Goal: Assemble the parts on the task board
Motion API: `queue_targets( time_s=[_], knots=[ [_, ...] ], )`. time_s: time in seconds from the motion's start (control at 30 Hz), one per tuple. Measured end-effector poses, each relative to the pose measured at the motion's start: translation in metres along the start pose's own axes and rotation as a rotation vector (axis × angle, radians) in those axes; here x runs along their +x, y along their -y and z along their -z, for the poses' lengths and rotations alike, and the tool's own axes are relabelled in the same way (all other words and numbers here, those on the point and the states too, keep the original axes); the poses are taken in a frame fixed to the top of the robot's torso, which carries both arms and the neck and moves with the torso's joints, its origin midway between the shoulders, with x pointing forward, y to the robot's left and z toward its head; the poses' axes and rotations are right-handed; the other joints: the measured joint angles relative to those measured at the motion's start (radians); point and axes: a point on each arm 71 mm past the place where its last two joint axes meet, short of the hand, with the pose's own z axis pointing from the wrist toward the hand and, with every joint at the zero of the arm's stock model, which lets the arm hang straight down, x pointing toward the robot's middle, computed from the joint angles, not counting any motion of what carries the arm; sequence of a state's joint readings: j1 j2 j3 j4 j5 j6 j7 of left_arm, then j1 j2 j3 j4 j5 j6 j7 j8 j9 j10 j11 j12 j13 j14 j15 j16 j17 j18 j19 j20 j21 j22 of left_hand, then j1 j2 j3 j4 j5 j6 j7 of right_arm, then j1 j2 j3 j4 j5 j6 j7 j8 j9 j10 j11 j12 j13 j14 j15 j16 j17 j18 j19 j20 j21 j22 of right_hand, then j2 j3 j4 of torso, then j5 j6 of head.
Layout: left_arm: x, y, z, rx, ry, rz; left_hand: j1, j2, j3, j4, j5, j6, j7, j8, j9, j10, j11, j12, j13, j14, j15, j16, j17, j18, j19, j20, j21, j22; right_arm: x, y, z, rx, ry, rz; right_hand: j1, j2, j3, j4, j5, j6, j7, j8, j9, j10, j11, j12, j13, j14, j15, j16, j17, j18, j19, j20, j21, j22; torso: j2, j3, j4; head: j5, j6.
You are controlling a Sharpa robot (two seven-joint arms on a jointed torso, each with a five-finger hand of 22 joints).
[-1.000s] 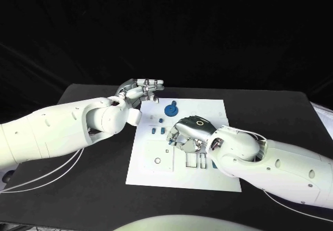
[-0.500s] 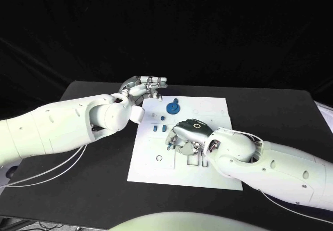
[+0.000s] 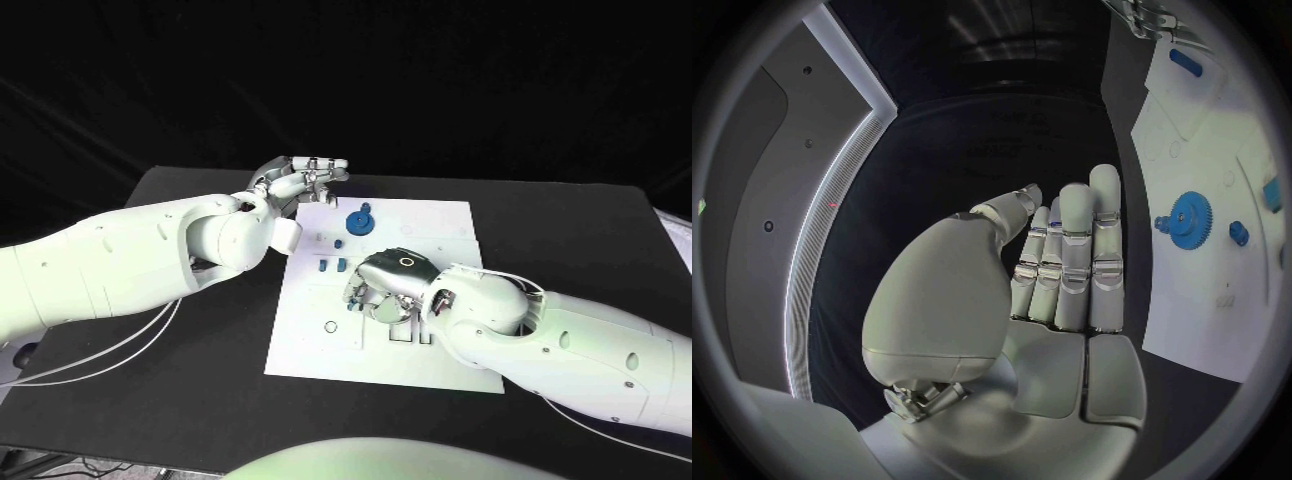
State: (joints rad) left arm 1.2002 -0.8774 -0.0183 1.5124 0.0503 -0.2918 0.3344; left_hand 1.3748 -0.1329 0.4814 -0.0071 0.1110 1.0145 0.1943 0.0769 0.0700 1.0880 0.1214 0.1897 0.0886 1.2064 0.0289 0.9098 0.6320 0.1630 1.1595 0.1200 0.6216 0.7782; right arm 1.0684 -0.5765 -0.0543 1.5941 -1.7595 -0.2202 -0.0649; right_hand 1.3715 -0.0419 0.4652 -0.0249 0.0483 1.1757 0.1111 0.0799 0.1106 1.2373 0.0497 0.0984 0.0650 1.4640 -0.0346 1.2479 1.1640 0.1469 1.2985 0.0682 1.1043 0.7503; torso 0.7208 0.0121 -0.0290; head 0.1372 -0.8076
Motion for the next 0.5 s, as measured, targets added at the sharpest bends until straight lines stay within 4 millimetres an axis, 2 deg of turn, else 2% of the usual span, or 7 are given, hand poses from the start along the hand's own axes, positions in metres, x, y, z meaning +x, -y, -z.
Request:
queue_targets(
  time_s=[0.5],
  knots=[
    [-0.0006, -0.0002, 0.0, -0.002, 0.001, 0.0, 0.0, 0.0, 0.0, 0.0, 0.0, -0.004, 0.004, 0.0, 0.0, 0.0, 0.0, 0.0, 0.0, 0.0, 0.0, 0.0, -0.001, 0.0, 0.0, 0.0, 0.0, 0.0, 0.0014, -0.0043, -0.0075, 0.036, -0.017, 0.047, 0.0, 0.0, 0.0, 0.0, -0.001, -0.004, 0.003, 0.0, 0.0, 0.0, 0.0, -0.004, 0.0, 0.002, 0.002, 0.004, 0.001, 0.0, 0.004, 0.004, 0.0, 0.001, 0.0, 0.0, -0.0006, 0.001, -0.004]
  ],
)
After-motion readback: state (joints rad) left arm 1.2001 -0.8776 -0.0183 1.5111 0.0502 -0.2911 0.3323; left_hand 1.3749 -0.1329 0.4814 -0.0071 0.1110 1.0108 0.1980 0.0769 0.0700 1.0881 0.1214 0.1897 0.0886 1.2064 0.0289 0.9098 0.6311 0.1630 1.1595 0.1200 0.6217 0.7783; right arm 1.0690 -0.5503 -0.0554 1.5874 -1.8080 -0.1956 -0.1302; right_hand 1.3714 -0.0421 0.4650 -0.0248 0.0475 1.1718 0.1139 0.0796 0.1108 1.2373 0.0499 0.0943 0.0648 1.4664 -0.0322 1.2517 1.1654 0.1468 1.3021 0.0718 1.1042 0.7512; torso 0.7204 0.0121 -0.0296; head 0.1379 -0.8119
